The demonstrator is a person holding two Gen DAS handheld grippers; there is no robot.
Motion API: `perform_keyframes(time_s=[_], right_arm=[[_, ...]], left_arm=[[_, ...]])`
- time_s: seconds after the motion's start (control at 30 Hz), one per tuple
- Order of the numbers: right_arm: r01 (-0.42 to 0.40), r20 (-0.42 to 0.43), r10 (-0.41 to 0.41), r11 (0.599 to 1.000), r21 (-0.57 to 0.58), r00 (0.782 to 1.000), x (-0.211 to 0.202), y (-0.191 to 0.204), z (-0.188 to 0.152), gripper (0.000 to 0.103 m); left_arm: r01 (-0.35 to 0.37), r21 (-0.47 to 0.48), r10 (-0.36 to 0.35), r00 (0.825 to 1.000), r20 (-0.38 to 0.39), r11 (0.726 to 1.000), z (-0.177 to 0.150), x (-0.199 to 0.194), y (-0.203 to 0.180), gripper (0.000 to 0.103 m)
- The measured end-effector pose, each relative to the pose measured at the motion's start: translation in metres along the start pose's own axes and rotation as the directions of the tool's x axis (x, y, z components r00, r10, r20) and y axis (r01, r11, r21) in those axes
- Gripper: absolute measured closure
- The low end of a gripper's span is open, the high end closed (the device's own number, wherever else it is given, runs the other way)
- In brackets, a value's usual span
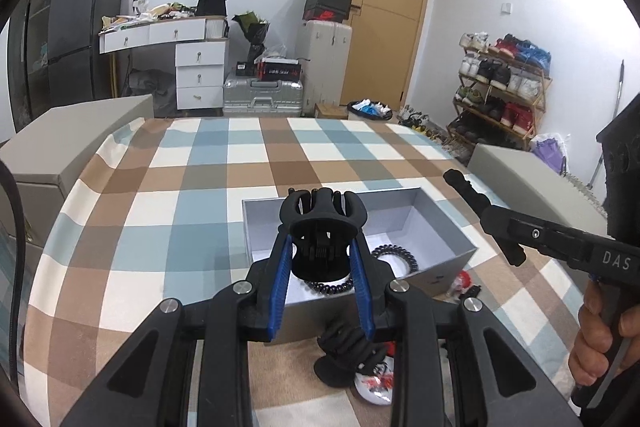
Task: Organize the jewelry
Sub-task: 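Lower both clips into the grey box and open both tools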
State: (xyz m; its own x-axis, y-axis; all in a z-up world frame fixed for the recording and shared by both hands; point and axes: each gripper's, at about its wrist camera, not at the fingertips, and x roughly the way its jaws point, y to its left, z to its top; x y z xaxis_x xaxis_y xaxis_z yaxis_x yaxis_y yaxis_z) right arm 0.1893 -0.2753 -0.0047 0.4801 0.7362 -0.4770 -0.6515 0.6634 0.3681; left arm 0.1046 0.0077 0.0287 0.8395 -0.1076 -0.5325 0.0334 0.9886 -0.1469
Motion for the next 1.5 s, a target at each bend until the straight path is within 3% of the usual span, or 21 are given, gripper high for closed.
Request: perform_keyframes(time_s=[0.37, 1.07, 1.2, 1.23, 1.37, 1.43, 1.5], right_arm=[[0.044, -0.045, -0.041, 0.996, 0.080, 0.998, 0.042, -0.010, 0.008, 0.085], [0.098, -0.055, -0.093, 0.990, 0.097, 0.994, 0.051, -0.013, 0.005, 0.085], [0.069, -0.067, -0.064, 0.995, 0.077, 0.996, 0.049, -0.008, 0.004, 0.083], [0.074, -0.051, -0.070, 0.995, 0.064, 0.996, 0.045, -0.005, 0.003, 0.082], [0.075, -0.035, -0.074, 0.997, 0.024, 0.997, 0.029, -0.001, 0.001, 0.078], [0.087, -0.025, -0.087, 0.996, 0.000, 0.996, 0.017, -0.002, 0.000, 0.067], [0.092, -0.019, -0.093, 0.996, -0.015, 0.996, 0.004, -0.004, -0.004, 0.040]], left_arm=[[-0.036, 0.023, 0.037, 0.998, -0.051, 0.999, 0.006, 0.019, -0.009, 0.079], [-0.049, 0.025, 0.051, 0.993, -0.106, 0.998, -0.001, 0.030, -0.016, 0.079], [-0.041, 0.032, 0.045, 0.993, -0.106, 0.999, -0.002, 0.028, -0.019, 0.079], [-0.042, 0.036, 0.046, 0.994, -0.103, 0.998, -0.002, 0.027, -0.019, 0.077], [-0.030, 0.032, 0.033, 0.995, -0.092, 0.999, -0.002, 0.015, -0.019, 0.045], [-0.021, 0.035, 0.023, 0.997, -0.079, 0.999, -0.003, 0.006, -0.019, 0.033], [-0.023, 0.045, 0.026, 0.998, -0.051, 0.999, -0.005, -0.008, -0.018, 0.019]])
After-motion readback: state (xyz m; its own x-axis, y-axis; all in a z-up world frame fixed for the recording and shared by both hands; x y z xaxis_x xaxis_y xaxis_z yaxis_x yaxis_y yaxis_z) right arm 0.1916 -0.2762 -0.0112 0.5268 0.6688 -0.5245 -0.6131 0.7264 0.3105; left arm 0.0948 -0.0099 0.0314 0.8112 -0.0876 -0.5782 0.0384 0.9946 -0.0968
